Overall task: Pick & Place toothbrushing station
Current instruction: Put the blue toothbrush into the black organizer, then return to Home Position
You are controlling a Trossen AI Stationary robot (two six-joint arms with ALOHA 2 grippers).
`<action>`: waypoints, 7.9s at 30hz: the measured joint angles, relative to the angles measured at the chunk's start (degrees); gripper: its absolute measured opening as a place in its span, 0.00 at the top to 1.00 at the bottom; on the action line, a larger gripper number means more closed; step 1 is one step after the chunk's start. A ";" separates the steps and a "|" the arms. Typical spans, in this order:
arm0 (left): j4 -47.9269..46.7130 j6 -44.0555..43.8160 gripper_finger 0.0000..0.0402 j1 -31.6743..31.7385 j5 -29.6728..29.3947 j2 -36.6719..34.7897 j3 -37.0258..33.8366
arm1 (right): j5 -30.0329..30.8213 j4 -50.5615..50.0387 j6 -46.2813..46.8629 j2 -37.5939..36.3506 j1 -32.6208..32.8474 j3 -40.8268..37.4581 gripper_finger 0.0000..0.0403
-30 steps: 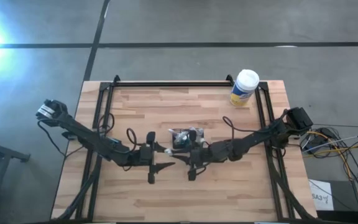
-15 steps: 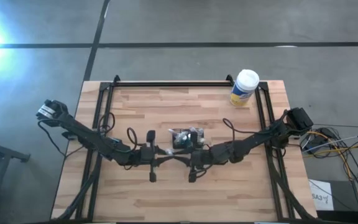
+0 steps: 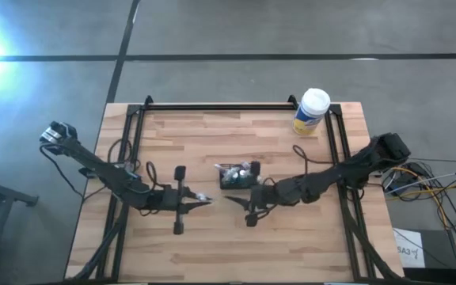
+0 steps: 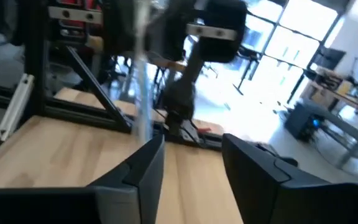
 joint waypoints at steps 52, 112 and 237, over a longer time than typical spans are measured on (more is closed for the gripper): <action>17.02 -3.88 0.95 19.66 3.07 19.92 -7.58 | -5.09 30.54 0.81 -18.17 3.80 -38.04 0.98; -24.84 2.98 0.94 10.52 4.91 -33.70 -17.24 | -6.24 28.73 14.80 -23.58 -1.95 -43.20 0.98; -22.10 -16.95 0.94 23.79 28.47 -66.87 -45.11 | -15.01 -24.95 20.09 -90.73 -18.10 -57.03 0.98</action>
